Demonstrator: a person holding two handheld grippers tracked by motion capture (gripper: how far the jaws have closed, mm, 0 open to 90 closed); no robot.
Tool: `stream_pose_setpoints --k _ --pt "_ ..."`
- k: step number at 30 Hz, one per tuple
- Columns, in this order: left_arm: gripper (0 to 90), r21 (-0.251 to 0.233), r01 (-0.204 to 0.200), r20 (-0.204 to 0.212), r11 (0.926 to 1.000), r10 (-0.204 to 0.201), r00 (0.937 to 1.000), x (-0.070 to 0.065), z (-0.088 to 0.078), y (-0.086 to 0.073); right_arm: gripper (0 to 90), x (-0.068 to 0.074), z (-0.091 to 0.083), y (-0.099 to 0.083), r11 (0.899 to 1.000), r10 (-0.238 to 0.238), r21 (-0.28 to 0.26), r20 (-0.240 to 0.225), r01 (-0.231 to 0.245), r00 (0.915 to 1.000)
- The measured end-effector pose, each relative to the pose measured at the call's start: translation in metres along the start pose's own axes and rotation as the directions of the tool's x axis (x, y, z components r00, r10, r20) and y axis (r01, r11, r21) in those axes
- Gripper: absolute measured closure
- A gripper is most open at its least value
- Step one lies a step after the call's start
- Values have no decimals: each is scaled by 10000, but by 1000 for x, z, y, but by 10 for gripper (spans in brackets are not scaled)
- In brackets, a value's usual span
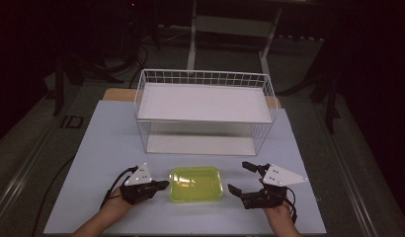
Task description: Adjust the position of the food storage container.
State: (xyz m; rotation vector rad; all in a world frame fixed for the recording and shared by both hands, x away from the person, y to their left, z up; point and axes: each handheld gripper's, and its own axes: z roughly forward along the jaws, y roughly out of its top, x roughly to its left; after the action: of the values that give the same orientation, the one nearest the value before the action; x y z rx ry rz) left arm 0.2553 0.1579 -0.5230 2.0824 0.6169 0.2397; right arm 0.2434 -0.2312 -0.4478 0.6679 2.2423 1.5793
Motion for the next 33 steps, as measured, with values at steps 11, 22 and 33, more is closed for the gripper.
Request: stream_pose_setpoints --k 11,22,33 --pt "900 -10 -238 114 9997 238 9997 -5 12 8 142 -1 -1 0 10000 87 -22 35 -86 10000" --pt "900 -174 -217 -54 9996 216 9998 -2 21 15 142 -1 -1 -1 10000 39 20 1 -39 10000" --pt "352 -799 1336 -91 9878 -1348 9908 4 -4 22 134 6 -1 0 9999 -48 -105 61 49 10000"
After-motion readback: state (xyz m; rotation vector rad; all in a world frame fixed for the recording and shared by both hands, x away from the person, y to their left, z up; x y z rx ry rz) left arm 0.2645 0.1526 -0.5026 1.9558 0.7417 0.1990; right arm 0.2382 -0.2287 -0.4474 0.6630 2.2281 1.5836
